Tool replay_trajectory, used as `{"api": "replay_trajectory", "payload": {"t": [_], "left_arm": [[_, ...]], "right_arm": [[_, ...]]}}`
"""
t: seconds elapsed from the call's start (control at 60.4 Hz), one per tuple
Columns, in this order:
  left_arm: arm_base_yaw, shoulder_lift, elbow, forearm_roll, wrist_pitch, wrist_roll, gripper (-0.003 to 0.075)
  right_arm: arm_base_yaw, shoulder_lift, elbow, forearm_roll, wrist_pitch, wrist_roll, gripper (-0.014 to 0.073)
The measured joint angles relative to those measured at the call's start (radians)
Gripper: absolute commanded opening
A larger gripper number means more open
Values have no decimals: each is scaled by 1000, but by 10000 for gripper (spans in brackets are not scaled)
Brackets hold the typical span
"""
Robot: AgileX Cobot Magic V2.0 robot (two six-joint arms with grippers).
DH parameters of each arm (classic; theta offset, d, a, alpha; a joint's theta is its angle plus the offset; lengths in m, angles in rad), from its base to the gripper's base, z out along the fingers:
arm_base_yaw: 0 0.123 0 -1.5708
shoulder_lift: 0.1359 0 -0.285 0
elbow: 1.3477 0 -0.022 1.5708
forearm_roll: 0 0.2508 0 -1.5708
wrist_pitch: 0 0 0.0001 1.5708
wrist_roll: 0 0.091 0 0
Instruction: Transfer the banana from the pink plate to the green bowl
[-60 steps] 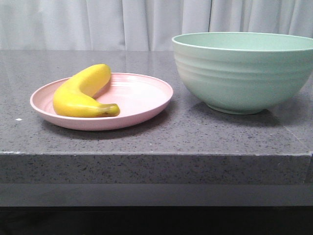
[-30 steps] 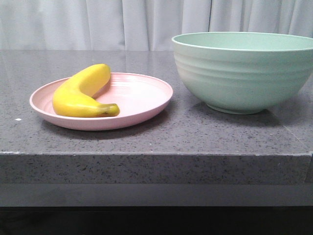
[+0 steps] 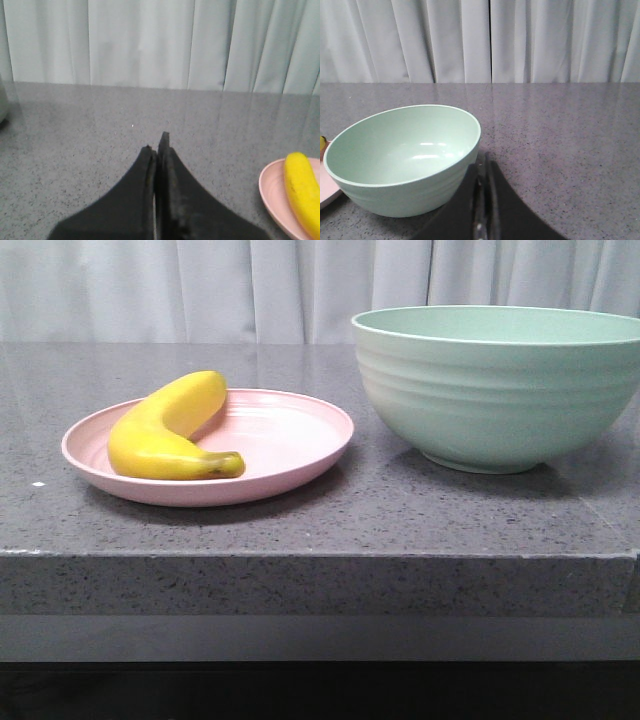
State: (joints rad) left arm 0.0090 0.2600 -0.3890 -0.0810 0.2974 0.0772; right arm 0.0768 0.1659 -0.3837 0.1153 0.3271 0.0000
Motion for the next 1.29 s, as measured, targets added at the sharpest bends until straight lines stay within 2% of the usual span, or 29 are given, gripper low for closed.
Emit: {"api": "replay_trajectory", "payload": {"t": [0.182, 0.249, 0.298, 0.331, 0.398, 0.464, 0.497, 0.547, 0.762, 0.911, 1.077, 1.292], "left_arm": [[0, 83, -22, 2, 19, 14, -17], [0, 85, -22, 2, 22, 14, 22], [0, 85, -24, 2, 22, 14, 97], [0, 85, -24, 2, 24, 14, 175], [0, 85, -27, 2, 24, 14, 376], [0, 85, -29, -6, 24, 14, 552], [0, 85, -29, -17, 24, 14, 606], [0, 85, -29, -26, 24, 14, 644], [0, 90, -32, -42, 26, 14, 638], [-42, 183, -92, -52, 56, 31, 637], [-182, 389, -228, -56, 110, 73, 584], [-368, 649, -379, -59, 166, 39, 581]], "right_arm": [[0, 116, -54, 0, 34, 0, -55], [0, 122, -54, 0, 42, 0, 1], [0, 123, -54, 0, 46, 0, 106], [0, 123, -54, 0, 46, 0, 175], [0, 123, -54, 0, 46, 0, 364], [0, 123, -54, 0, 46, 0, 505], [0, 123, -54, 0, 46, 0, 559], [0, 123, -54, 0, 46, 0, 608], [0, 123, -54, -1, 46, 0, 626], [0, 123, -54, -1, 46, 0, 626], [0, 123, -54, -2, 46, 0, 626], [0, 123, -54, -2, 49, 0, 626]]}}
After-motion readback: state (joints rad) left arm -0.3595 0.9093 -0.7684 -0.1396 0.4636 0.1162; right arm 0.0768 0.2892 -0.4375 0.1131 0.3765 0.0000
